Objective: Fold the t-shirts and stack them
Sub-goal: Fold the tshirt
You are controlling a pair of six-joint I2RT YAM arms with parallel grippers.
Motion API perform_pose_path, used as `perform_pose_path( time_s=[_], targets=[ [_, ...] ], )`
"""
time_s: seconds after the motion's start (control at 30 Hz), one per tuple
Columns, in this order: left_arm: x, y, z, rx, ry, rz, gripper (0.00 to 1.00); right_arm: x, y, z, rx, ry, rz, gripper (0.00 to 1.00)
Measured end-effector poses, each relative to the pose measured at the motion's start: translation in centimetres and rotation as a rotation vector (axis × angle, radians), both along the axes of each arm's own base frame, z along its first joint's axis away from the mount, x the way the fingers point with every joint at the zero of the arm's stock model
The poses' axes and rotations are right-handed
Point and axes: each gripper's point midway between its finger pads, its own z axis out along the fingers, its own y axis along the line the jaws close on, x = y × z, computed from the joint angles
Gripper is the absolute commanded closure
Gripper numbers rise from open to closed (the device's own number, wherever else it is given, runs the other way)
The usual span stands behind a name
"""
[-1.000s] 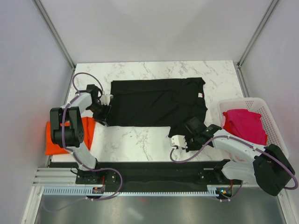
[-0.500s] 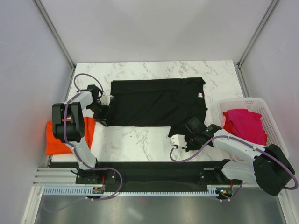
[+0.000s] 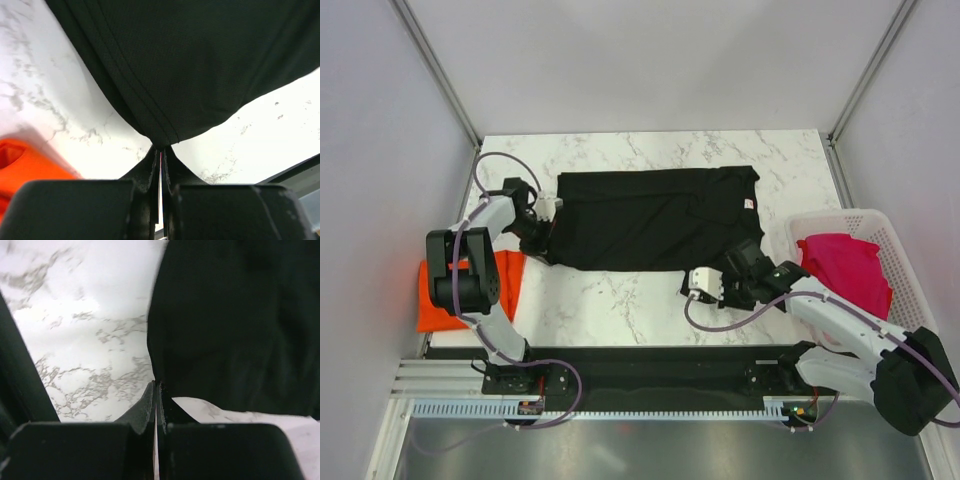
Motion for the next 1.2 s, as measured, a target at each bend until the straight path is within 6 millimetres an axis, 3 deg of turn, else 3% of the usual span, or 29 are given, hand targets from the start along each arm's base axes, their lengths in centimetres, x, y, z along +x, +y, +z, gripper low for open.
perform_pose_path(
  time_s=[0.2,0.4,0.6,0.83,1.2],
  targets=[
    [1.0,0.1,3.7,0.01,-0.115,-0.025,0.98,2.9,1.3,5.6,0.134,-0.121,-0.137,1.0],
    [1.5,0.2,4.9,0.012,-0.132,-0.037,0.98,5.5,0.7,9.4,0.18,-0.227,-0.241,1.0],
    [3.0,0.0,6.2,-0.001,-0.146,-0.042,0.98,8.6,-1.3,10.9,0.181,-0.291,-0.363,1.0],
    [6.3,-0.4,5.8,-0.039,-0.134,-0.047,0.98,14.8,-2.8,11.5,0.169,-0.333,-0.487,1.0],
    [10.1,-1.3,5.5,-0.088,-0.102,-0.061,0.98,25.0,-3.1,13.4,0.212,-0.414,-0.604,1.0]
  ],
)
